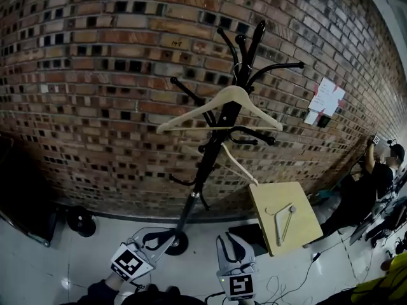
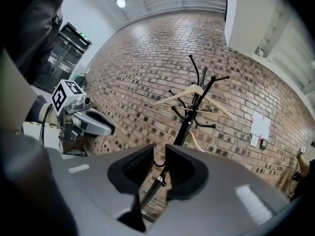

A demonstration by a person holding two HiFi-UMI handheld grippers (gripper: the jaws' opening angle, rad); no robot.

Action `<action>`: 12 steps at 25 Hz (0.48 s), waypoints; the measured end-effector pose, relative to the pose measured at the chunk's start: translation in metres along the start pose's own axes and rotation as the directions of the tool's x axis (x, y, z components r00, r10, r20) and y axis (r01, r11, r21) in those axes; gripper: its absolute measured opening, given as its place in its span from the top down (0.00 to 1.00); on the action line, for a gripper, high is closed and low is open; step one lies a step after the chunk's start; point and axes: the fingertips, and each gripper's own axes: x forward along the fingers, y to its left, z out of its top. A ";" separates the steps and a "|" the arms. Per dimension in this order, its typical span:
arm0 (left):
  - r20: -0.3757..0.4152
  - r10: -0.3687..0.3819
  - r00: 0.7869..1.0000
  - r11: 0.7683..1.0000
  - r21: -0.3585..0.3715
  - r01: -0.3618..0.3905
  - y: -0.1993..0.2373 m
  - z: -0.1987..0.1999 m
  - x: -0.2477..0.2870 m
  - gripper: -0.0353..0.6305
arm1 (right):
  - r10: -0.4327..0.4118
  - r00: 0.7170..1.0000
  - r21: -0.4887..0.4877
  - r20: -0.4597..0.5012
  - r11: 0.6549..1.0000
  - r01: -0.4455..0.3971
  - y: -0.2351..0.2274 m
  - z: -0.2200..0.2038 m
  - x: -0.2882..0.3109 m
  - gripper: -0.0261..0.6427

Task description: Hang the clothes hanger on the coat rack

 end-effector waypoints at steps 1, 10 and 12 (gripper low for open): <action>-0.003 -0.007 1.000 1.000 -0.004 0.007 -0.001 -0.003 0.001 0.93 | 0.003 1.000 0.002 -0.006 1.000 -0.003 0.002 -0.001 0.000 0.84; -0.002 -0.026 1.000 1.000 0.017 0.026 -0.003 0.002 0.004 0.93 | 0.016 1.000 -0.009 -0.017 1.000 -0.016 0.002 0.000 0.005 0.86; -0.003 -0.030 1.000 0.999 0.023 0.030 -0.002 0.002 0.004 0.93 | 0.017 1.000 -0.014 -0.018 1.000 -0.018 0.003 0.000 0.006 0.86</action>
